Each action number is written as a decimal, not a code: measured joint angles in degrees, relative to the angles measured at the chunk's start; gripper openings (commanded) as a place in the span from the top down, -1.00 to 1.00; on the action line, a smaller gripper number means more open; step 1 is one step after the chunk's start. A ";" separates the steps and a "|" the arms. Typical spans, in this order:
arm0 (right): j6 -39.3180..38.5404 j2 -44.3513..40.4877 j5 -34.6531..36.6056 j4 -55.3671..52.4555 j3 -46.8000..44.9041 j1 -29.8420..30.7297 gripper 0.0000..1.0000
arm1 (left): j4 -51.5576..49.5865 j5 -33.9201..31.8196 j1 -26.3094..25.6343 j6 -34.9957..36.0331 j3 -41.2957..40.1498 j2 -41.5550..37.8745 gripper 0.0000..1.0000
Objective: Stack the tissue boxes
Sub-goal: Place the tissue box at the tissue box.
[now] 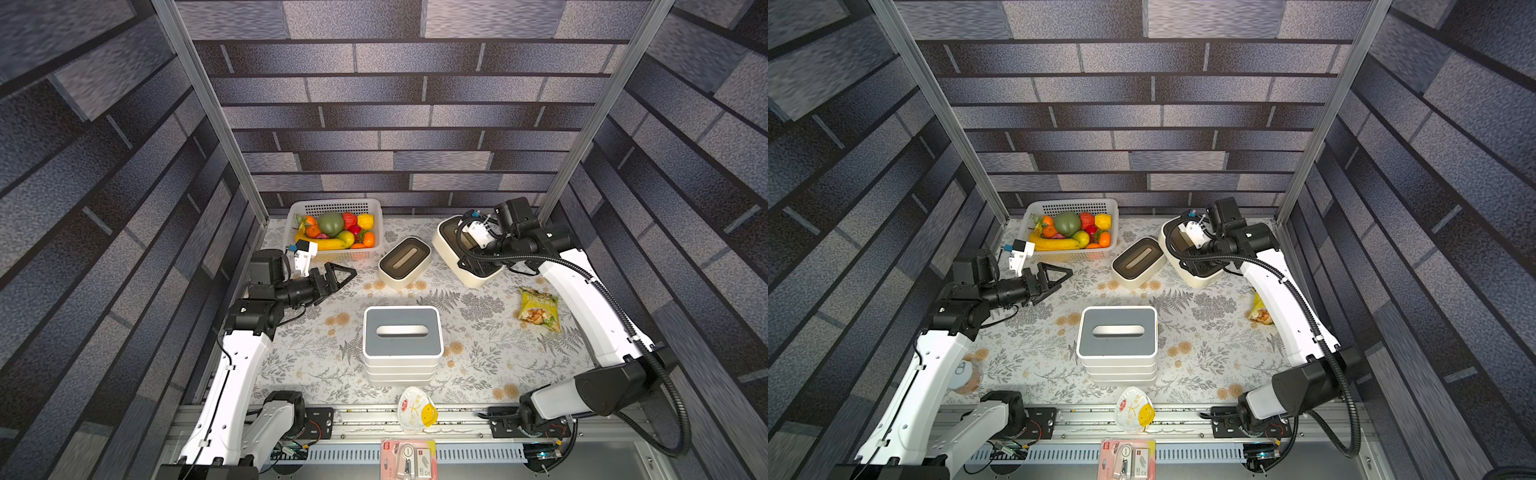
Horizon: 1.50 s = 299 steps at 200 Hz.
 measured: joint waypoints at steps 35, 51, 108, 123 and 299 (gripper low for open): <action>-0.44 0.92 -0.11 -3.74 3.76 1.64 0.09 | 0.96 0.39 0.00 0.00 -1.09 -0.31 -1.00; -0.48 1.07 -0.37 -5.35 6.54 2.23 0.10 | 1.22 1.64 0.00 0.04 -1.18 -0.35 -1.00; -0.63 0.92 -2.10 -6.88 11.41 5.16 0.11 | -0.70 6.05 -0.20 1.77 -1.07 -0.61 -1.00; -0.66 0.92 -2.56 -6.93 11.45 6.54 0.11 | -3.61 6.10 -0.33 2.69 -0.44 -0.85 -1.00; -9.40 1.49 0.33 -18.58 24.22 18.73 0.09 | -14.27 9.62 0.70 4.26 -0.31 -9.53 -1.00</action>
